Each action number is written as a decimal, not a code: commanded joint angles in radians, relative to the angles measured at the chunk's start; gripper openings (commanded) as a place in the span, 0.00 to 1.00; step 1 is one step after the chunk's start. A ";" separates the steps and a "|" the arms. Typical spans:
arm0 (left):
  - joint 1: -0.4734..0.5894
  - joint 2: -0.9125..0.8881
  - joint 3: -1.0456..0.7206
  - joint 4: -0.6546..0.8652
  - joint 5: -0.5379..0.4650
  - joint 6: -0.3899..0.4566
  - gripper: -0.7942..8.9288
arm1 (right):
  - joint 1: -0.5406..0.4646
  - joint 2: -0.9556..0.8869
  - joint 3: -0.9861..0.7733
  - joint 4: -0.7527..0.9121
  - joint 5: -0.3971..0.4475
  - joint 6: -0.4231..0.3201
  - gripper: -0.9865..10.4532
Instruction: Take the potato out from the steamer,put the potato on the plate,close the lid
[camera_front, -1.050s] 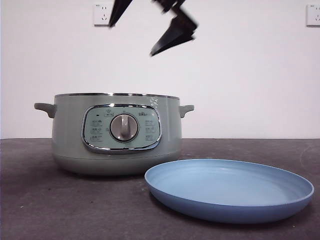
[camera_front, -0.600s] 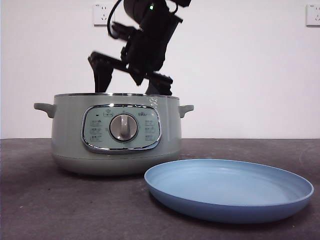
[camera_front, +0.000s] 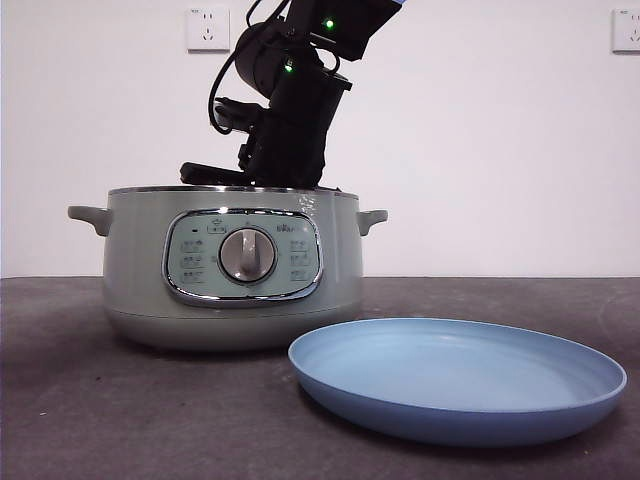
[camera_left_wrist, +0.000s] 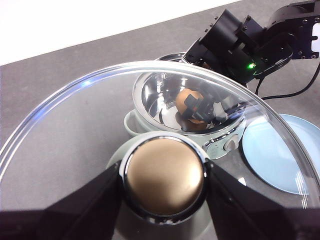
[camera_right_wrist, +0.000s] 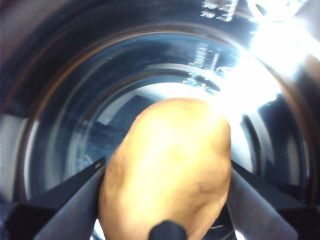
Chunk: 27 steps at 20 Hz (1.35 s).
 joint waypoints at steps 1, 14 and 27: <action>0.002 -0.010 0.005 0.051 0.003 -0.003 0.07 | 0.006 -0.041 0.001 0.009 0.003 -0.014 0.08; 0.002 0.025 0.005 0.141 0.091 -0.002 0.07 | 0.012 -0.607 -0.035 -0.459 0.051 -0.065 0.07; 0.001 0.071 0.005 0.169 0.114 0.006 0.07 | 0.012 -0.978 -0.889 -0.032 0.047 0.053 0.07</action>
